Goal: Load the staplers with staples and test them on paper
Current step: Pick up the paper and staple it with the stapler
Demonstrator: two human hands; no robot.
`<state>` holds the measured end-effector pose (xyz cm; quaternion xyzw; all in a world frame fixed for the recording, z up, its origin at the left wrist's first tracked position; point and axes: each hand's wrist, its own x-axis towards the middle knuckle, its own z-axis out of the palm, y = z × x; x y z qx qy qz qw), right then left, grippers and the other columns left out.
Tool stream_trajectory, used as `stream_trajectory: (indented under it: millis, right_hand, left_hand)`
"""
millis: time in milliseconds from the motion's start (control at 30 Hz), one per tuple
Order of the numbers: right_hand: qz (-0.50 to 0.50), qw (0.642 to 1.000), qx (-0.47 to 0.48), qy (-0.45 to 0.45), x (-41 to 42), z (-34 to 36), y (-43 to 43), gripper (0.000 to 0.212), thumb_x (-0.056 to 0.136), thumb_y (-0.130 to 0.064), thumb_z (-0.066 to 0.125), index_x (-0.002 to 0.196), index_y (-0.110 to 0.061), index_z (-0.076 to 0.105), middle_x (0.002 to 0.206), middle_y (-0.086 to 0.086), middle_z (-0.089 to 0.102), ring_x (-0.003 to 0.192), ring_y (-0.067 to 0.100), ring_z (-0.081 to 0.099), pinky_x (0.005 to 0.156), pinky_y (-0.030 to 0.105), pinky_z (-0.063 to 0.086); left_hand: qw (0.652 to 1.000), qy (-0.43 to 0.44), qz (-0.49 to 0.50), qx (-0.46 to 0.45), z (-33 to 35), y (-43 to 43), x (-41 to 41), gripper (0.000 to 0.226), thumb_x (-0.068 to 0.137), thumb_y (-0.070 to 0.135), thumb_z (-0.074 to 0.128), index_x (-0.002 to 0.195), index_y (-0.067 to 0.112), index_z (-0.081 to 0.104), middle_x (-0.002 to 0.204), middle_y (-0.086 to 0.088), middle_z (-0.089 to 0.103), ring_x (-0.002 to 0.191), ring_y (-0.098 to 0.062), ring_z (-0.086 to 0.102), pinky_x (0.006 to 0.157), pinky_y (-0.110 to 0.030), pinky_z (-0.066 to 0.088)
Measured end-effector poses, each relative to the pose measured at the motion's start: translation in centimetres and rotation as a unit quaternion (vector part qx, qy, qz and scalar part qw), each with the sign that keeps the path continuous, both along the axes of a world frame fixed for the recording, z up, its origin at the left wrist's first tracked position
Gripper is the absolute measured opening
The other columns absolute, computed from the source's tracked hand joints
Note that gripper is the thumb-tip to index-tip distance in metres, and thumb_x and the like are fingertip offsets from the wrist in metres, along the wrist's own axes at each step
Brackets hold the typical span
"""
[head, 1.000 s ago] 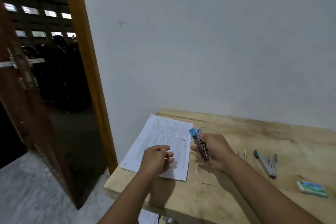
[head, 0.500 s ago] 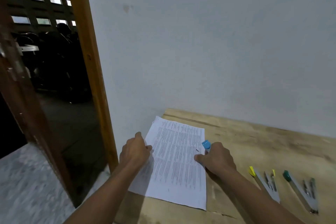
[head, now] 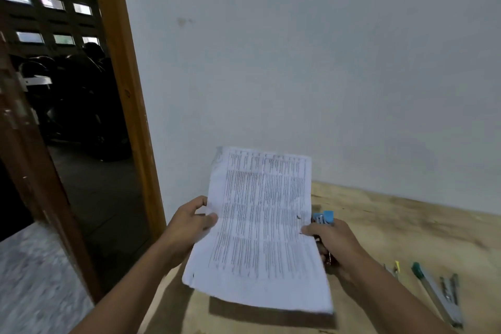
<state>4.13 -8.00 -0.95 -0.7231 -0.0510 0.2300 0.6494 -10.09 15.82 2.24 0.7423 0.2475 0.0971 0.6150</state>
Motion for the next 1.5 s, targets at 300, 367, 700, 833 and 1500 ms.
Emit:
stream_trajectory:
  millis: [300, 367, 700, 833, 1500]
  right_hand:
    - [0.032, 0.971, 0.207, 0.116, -1.9, 4.2, -2.4, 0.023, 0.087, -0.032, 0.057, 0.080, -0.010, 0.059, 0.046, 0.001, 0.038, 0.033, 0.012, 0.024, 0.046, 0.023, 0.013]
    - [0.066, 0.972, 0.180, 0.139, -2.5, 5.0, -2.8, 0.047, 0.078, -0.061, 0.066, 0.072, -0.015, 0.060, 0.051, 0.002, 0.045, 0.041, 0.017, 0.034, 0.051, 0.027, 0.017]
    - [-0.022, 0.982, 0.174, 0.066, -4.0, 7.0, -2.7, 0.014, 0.083, -0.001, 0.072, 0.096, -0.002, 0.067, 0.051, -0.004, 0.055, 0.036, 0.006, 0.024, 0.033, 0.018, 0.024]
    - [-0.069, 0.979, 0.188, 0.035, -4.4, 7.8, -2.9, 0.019, 0.082, -0.003, 0.074, 0.100, -0.002, 0.067, 0.061, 0.001, 0.051, 0.031, 0.006, 0.030, 0.034, 0.019, 0.029]
    - [0.026, 0.995, 0.069, -0.069, -6.6, 7.2, -3.0, 0.020, 0.082, -0.007, 0.071, 0.099, -0.003, 0.065, 0.070, 0.003, 0.055, 0.046, 0.012, 0.038, 0.044, 0.025, 0.036]
  left_hand:
    - [0.992, -0.097, -0.041, -0.063, 1.1, -4.2, -5.0, 0.041, 0.105, 0.013, 0.032, 0.140, -0.006, 0.042, 0.148, -0.022, 0.042, 0.131, -0.030, 0.049, 0.108, -0.022, 0.035]
    - [0.999, -0.043, -0.025, -0.020, 3.3, -4.7, -4.2, 0.035, 0.101, 0.001, 0.037, 0.107, 0.001, 0.071, 0.120, -0.021, 0.061, 0.097, -0.019, 0.069, 0.082, -0.011, 0.050]
    - [0.814, -0.221, -0.039, -0.536, 3.7, -4.1, -3.9, 0.077, 0.080, 0.068, 0.053, 0.133, 0.013, 0.054, 0.131, -0.020, 0.062, 0.119, -0.042, 0.059, 0.110, -0.056, 0.033]
    - [0.776, -0.254, -0.099, -0.568, 1.4, -8.0, -4.7, 0.117, 0.048, 0.064, 0.084, 0.139, 0.002, 0.045, 0.140, -0.025, 0.052, 0.129, -0.042, 0.050, 0.110, -0.056, 0.037]
    - [0.859, -0.217, 0.010, -0.464, 2.8, -13.8, -3.2, 0.019, 0.094, 0.004, 0.055, 0.111, -0.001, 0.063, 0.102, -0.019, 0.075, 0.086, -0.032, 0.074, 0.077, -0.043, 0.060]
